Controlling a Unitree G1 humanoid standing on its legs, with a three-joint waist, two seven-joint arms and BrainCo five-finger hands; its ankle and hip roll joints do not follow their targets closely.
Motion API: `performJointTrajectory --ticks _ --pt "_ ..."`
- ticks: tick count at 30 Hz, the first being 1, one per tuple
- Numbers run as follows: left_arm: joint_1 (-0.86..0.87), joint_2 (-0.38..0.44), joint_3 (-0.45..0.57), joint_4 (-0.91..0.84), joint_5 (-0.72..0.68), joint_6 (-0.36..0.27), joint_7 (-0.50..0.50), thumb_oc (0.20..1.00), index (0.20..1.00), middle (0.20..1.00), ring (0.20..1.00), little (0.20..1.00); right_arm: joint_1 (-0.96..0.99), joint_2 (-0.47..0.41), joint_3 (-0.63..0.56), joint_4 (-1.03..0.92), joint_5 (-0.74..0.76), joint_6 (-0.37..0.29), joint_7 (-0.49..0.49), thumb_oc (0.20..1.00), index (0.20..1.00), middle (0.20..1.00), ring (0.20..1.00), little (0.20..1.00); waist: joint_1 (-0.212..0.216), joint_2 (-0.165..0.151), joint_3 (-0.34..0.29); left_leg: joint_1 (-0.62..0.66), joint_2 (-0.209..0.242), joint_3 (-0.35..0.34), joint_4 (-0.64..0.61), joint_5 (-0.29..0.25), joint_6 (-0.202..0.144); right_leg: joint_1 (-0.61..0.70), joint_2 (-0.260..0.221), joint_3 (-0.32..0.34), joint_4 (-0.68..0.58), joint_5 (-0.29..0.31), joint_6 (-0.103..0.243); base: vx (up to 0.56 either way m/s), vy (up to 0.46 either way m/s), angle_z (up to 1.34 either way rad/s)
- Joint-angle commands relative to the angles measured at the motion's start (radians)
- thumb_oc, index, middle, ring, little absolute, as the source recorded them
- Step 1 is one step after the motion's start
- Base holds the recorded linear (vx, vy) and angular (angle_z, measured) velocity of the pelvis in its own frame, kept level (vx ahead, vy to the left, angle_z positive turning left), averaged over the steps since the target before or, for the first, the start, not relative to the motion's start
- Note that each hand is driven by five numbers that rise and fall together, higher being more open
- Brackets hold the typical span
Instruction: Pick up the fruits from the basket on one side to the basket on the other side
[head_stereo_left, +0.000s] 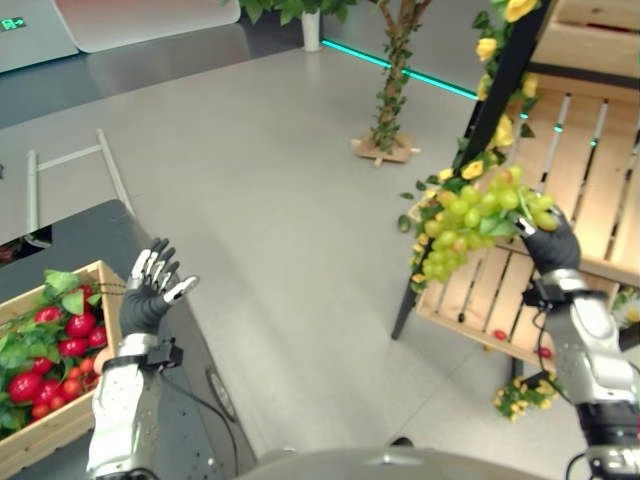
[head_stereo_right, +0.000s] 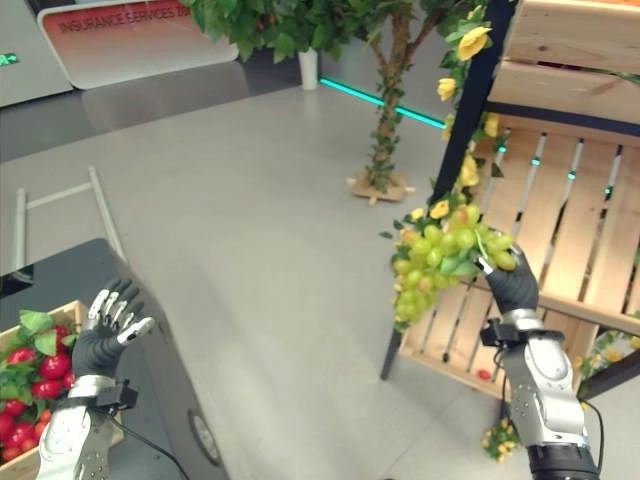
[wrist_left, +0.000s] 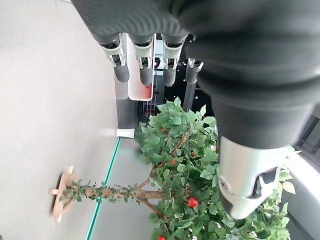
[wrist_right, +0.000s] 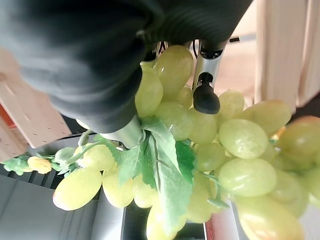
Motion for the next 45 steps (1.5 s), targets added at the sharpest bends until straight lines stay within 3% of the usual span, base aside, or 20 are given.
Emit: performJointTrajectory --ticks 1,2,4,7,10,13,20,27,37,45 --pt "-0.007 0.040 0.014 -0.063 -0.030 -0.055 0.022 1.000 1.000 1.000 1.000 1.000 -0.082 0.003 -0.056 -0.064 -0.003 -0.110 -0.029 0.200 0.200 0.200 0.200 0.200 0.047 -0.069 -0.032 -0.089 -0.049 -0.079 0.147 -0.058 -0.023 0.143 0.044 0.080 -0.238 0.071 0.102 -0.04 -0.070 -0.63" --pt "-0.005 0.036 0.010 -0.064 -0.030 -0.057 0.026 1.000 1.000 1.000 1.000 1.000 -0.094 0.005 -0.046 -0.047 -0.004 -0.114 -0.036 0.200 0.200 0.200 0.200 0.200 0.062 -0.068 -0.028 -0.101 -0.055 -0.139 0.165 -0.061 -0.038 0.141 0.061 0.103 -0.250 0.067 0.096 -0.14 0.006 -1.18" --pt "0.001 0.025 0.010 -0.070 -0.026 -0.062 0.032 1.000 1.000 1.000 1.000 1.000 -0.117 0.000 -0.031 -0.024 0.001 -0.114 -0.041 0.200 0.200 0.200 0.200 0.200 0.069 -0.072 -0.024 -0.119 -0.061 -0.196 0.114 -0.035 -0.045 0.115 0.052 0.115 -0.258 0.087 0.089 -0.14 0.065 -1.21" --pt "-0.003 0.034 0.002 -0.063 -0.008 -0.072 0.037 1.000 1.000 1.000 1.000 1.000 -0.125 -0.005 -0.019 -0.003 -0.002 -0.115 -0.040 0.200 0.200 0.200 0.200 0.200 0.067 -0.070 -0.030 -0.132 -0.076 -0.278 0.032 -0.001 -0.033 0.097 0.057 0.156 -0.262 0.091 0.093 -0.01 0.048 -0.68" --pt "-0.022 0.048 -0.009 -0.066 0.000 -0.073 0.039 1.000 1.000 1.000 1.000 1.000 -0.106 0.008 -0.044 -0.002 -0.009 -0.126 -0.055 0.200 0.200 0.200 0.200 0.200 0.042 -0.071 -0.036 -0.116 -0.068 -0.243 -0.006 0.012 -0.025 0.099 0.047 0.151 -0.257 0.099 0.096 -0.01 0.073 -0.42" --pt "-0.027 0.059 -0.012 -0.070 0.013 -0.077 0.032 1.000 1.000 1.000 1.000 1.000 -0.105 0.017 -0.049 0.010 -0.037 -0.120 -0.064 0.200 0.200 0.200 0.200 0.200 0.027 -0.066 -0.040 -0.102 -0.092 -0.226 -0.015 0.003 -0.005 0.094 0.026 0.167 -0.237 0.097 0.100 0.00 0.148 0.08" --pt "-0.024 0.060 -0.002 -0.058 0.028 -0.079 0.040 1.000 1.000 1.000 1.000 1.000 -0.110 0.061 -0.044 0.028 -0.061 -0.113 -0.069 0.200 0.200 0.200 0.200 0.200 0.024 -0.058 -0.034 -0.074 -0.115 -0.193 -0.027 -0.007 0.029 0.084 -0.012 0.179 -0.180 0.089 0.109 0.00 0.087 -0.18" --pt "-0.021 0.061 -0.005 -0.059 0.044 -0.078 0.050 1.000 1.000 1.000 1.000 1.000 -0.107 0.083 -0.047 0.028 -0.074 -0.116 -0.081 0.200 0.200 0.200 0.200 0.200 0.023 -0.059 -0.039 -0.057 -0.121 -0.190 -0.026 -0.017 0.041 0.090 -0.021 0.178 -0.154 0.079 0.110 0.02 0.027 -0.05" --pt "-0.009 0.062 -0.017 -0.055 0.060 -0.070 0.061 1.000 1.000 1.000 1.000 1.000 -0.162 0.082 -0.034 0.048 -0.098 -0.118 -0.129 0.200 0.200 0.200 0.200 0.200 0.037 -0.066 -0.065 -0.038 -0.123 -0.194 -0.031 -0.025 0.045 0.123 -0.015 0.161 -0.164 0.072 0.111 0.02 -0.007 0.01" --pt "-0.014 0.104 -0.064 -0.047 0.037 -0.069 0.077 1.000 1.000 1.000 1.000 1.000 -0.401 0.000 0.076 0.244 -0.112 -0.109 -0.230 0.200 0.200 0.200 0.200 0.200 0.078 -0.081 -0.076 -0.035 -0.118 -0.201 -0.028 -0.028 0.041 0.146 -0.001 0.154 -0.179 0.067 0.109 0.01 -0.006 0.00"
